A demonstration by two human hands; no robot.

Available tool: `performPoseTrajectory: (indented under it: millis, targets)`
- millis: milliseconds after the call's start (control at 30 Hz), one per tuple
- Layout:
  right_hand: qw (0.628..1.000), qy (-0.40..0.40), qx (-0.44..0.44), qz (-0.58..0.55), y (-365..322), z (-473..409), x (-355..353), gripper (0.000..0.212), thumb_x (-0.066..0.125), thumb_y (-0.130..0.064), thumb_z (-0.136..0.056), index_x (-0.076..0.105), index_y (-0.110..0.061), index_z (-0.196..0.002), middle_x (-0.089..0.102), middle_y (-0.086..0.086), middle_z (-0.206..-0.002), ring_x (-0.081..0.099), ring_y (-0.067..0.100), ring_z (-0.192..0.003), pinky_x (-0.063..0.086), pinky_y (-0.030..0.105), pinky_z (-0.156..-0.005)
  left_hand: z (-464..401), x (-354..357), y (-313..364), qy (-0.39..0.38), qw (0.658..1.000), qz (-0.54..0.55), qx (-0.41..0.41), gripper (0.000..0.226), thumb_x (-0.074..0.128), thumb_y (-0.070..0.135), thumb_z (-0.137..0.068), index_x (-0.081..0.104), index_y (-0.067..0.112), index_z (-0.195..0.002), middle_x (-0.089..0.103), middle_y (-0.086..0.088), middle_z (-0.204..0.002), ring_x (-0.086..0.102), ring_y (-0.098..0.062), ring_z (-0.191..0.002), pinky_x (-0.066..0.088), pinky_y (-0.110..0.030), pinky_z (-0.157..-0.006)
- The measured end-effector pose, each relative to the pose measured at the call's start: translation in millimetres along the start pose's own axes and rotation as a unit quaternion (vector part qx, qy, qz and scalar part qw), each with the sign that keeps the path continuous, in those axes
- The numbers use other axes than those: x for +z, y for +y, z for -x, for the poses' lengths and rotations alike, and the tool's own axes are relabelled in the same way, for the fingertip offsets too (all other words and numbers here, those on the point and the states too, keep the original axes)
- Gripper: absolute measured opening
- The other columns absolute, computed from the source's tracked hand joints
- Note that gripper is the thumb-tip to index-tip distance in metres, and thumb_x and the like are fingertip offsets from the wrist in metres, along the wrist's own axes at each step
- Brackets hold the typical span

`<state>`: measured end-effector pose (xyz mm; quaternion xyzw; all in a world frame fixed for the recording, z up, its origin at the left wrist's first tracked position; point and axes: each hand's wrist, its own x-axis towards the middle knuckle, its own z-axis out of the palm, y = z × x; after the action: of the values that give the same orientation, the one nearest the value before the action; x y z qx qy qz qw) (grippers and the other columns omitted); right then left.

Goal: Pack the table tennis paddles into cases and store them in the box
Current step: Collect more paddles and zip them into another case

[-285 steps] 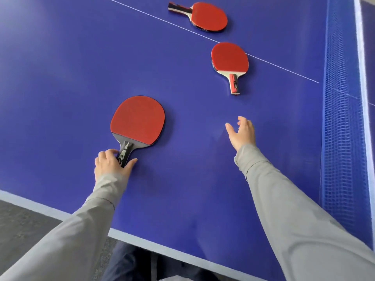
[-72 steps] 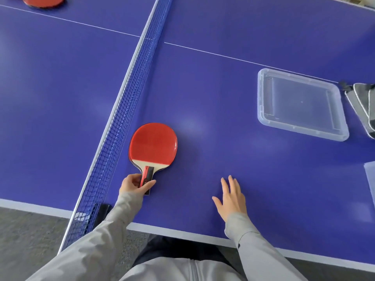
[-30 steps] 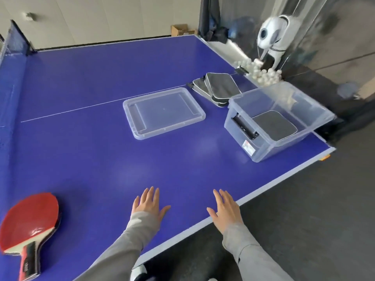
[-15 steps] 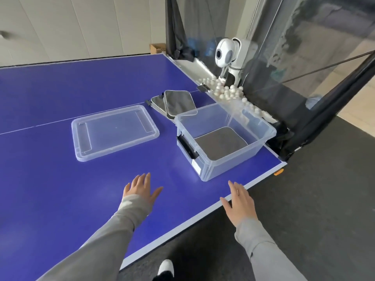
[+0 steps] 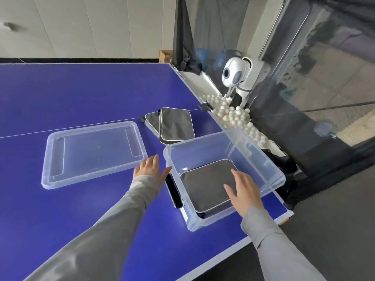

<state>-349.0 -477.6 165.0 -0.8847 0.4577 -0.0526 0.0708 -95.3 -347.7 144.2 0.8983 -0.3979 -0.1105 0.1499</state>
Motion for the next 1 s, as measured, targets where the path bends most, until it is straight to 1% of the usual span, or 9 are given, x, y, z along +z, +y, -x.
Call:
performPoseTrajectory:
  millis: [233, 333, 400, 500, 567, 633, 800, 933, 1000]
  targets:
    - [0.998, -0.032, -0.052, 0.014, 1.6, -90.8, 5.9, 0.057, 0.043, -0.041, -0.097, 0.029, -0.014, -0.145, 0.039, 0.005, -0.145, 0.033, 0.022, -0.135, 0.03, 0.034, -0.108, -61.4, 11.3, 33.8, 0.011, 1.0, 0.002, -0.026, 0.071, 0.034, 0.058, -0.092, 0.021, 0.016, -0.147, 0.031, 0.001, -0.15, 0.023, -0.019, -0.14, 0.021, -0.037, -0.111]
    - [0.996, -0.048, -0.07, -0.002, -0.9, -138.8, 10.2, 0.056, 0.044, -0.039, -0.097, 0.03, -0.014, -0.145, 0.04, 0.006, -0.145, 0.033, 0.025, -0.134, 0.03, 0.036, -0.105, -81.6, 24.2, 43.9, -0.016, 0.997, -0.001, -0.069, 0.07, 0.032, 0.058, -0.093, 0.019, 0.016, -0.148, 0.031, 0.0, -0.15, 0.025, -0.02, -0.139, 0.023, -0.037, -0.11]
    - [0.994, -0.056, -0.092, -0.009, -4.1, -171.4, 12.4, 0.056, 0.046, -0.038, -0.096, 0.031, -0.013, -0.145, 0.041, 0.007, -0.144, 0.035, 0.026, -0.132, 0.032, 0.038, -0.105, -87.9, 33.0, 48.7, -0.031, 0.993, 0.025, -0.112, 0.068, 0.032, 0.059, -0.093, 0.021, 0.018, -0.147, 0.034, -0.001, -0.148, 0.032, -0.023, -0.136, 0.027, -0.038, -0.108]
    - [0.99, -0.056, -0.122, -0.03, -12.9, -226.5, 14.8, 0.055, 0.047, -0.036, -0.096, 0.033, -0.013, -0.144, 0.043, 0.007, -0.143, 0.036, 0.027, -0.131, 0.032, 0.039, -0.103, -99.4, 39.5, 53.7, -0.018, 0.971, 0.125, -0.202, 0.059, 0.032, 0.06, -0.092, 0.039, 0.019, -0.134, 0.048, -0.002, -0.135, 0.049, -0.029, -0.119, 0.039, -0.038, -0.09]
    - [0.989, -0.063, -0.133, -0.03, -19.5, -263.6, 18.7, 0.055, 0.047, -0.037, -0.096, 0.034, -0.013, -0.143, 0.044, 0.008, -0.142, 0.036, 0.029, -0.13, 0.034, 0.041, -0.101, -107.9, 40.5, 56.6, 0.002, 0.951, 0.166, -0.263, 0.055, 0.032, 0.062, -0.091, 0.051, 0.019, -0.119, 0.057, -0.004, -0.121, 0.054, -0.031, -0.107, 0.039, -0.035, -0.077]
    - [0.988, -0.076, -0.138, -0.014, -24.2, -297.5, 26.0, 0.054, 0.046, -0.039, -0.096, 0.036, -0.013, -0.142, 0.044, 0.01, -0.141, 0.037, 0.031, -0.129, 0.035, 0.043, -0.1, -113.5, 41.8, 59.3, 0.016, 0.936, 0.18, -0.302, 0.052, 0.034, 0.063, -0.09, 0.056, 0.019, -0.109, 0.061, -0.003, -0.114, 0.056, -0.031, -0.1, 0.039, -0.034, -0.075]
    - [0.983, -0.16, -0.094, 0.002, -40.0, -362.8, 58.6, 0.053, 0.043, -0.048, -0.095, 0.048, -0.007, -0.129, 0.049, 0.014, -0.134, 0.038, 0.033, -0.127, 0.037, 0.042, -0.097, -114.8, 43.9, 61.6, 0.044, 0.927, 0.181, -0.326, 0.044, 0.038, 0.064, -0.088, 0.05, 0.021, -0.084, 0.065, 0.001, -0.104, 0.057, -0.027, -0.087, 0.045, -0.033, -0.072]
    - [0.963, -0.27, -0.016, -0.025, -55.6, -391.5, 94.6, 0.071, 0.038, -0.061, -0.091, 0.046, -0.004, -0.131, 0.047, 0.015, -0.139, 0.037, 0.034, -0.131, 0.034, 0.043, -0.107, -117.5, 43.0, 64.0, 0.027, 0.931, 0.136, -0.337, 0.044, 0.037, 0.062, -0.089, 0.041, 0.019, -0.082, 0.064, 0.0, -0.104, 0.057, -0.032, -0.09, 0.043, -0.032, -0.07]
    - [0.946, -0.319, 0.021, -0.061, -62.2, -398.5, 110.3, 0.078, 0.042, -0.064, -0.088, 0.042, -0.003, -0.136, 0.044, 0.014, -0.142, 0.04, 0.033, -0.132, 0.033, 0.039, -0.109, -117.0, 44.1, 65.3, 0.034, 0.93, 0.125, -0.343, 0.046, 0.037, 0.062, -0.089, 0.041, 0.017, -0.081, 0.064, -0.001, -0.101, 0.057, -0.033, -0.087, 0.042, -0.032, -0.068]
